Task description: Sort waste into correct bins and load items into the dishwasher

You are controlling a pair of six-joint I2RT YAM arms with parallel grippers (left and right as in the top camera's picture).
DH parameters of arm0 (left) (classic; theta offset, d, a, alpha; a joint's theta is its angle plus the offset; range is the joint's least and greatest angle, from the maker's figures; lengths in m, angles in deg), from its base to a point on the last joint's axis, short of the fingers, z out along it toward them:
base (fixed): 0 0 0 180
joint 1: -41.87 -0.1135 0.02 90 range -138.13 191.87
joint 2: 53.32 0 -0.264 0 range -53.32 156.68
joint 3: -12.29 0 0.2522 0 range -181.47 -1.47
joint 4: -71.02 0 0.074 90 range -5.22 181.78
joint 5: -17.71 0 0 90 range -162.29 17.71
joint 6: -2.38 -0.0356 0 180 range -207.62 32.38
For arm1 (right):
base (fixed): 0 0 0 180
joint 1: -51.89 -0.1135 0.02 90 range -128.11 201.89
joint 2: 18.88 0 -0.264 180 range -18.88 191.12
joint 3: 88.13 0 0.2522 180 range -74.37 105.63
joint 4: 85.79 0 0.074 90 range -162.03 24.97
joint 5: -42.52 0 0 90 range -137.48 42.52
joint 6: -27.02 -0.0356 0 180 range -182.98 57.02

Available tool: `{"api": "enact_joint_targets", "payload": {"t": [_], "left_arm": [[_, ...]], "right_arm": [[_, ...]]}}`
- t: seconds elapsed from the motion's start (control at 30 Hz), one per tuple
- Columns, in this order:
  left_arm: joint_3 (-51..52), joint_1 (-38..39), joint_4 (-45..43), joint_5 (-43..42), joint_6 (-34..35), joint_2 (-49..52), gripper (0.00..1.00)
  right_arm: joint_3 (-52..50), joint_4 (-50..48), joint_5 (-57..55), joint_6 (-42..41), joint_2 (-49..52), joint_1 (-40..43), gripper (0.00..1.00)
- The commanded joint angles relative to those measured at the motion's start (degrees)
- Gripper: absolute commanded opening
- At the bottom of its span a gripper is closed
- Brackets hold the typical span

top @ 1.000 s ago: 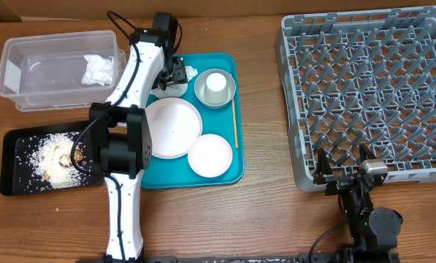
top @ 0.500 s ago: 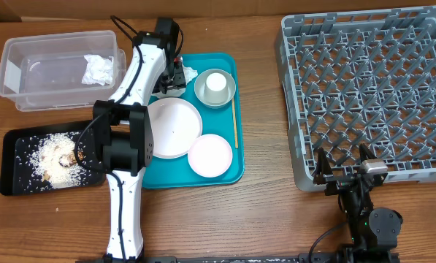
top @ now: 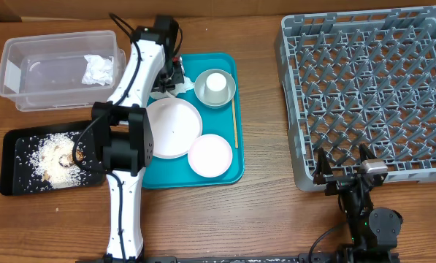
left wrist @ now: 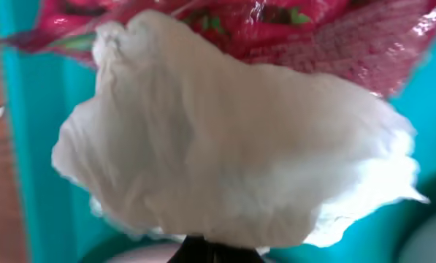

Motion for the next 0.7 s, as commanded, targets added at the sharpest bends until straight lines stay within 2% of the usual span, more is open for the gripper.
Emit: {"api": "enact_joint_targets", "payload": {"t": [0.0, 0.2, 0.37, 0.67], "left_arm": [[-5.7, -0.3, 2.9, 0.3, 0.4, -3.8, 0.04], [-13.9, -0.7, 7.8, 0.3, 0.4, -5.1, 0.04], [-18.5, -1.9, 8.3, 1.2, 0.2, -5.6, 0.04], [-19.6, -4.9, 3.4, 13.7, 0.2, -5.6, 0.05]], "right_arm": [[-0.6, -0.3, -0.5, 0.4, -0.6, 0.2, 1.0], [-0.6, -0.2, -0.5, 0.4, -0.6, 0.2, 1.0], [-0.6, -0.2, -0.5, 0.4, -0.6, 0.2, 1.0], [-0.6, -0.2, -0.5, 0.4, -0.6, 0.2, 1.0]]}}
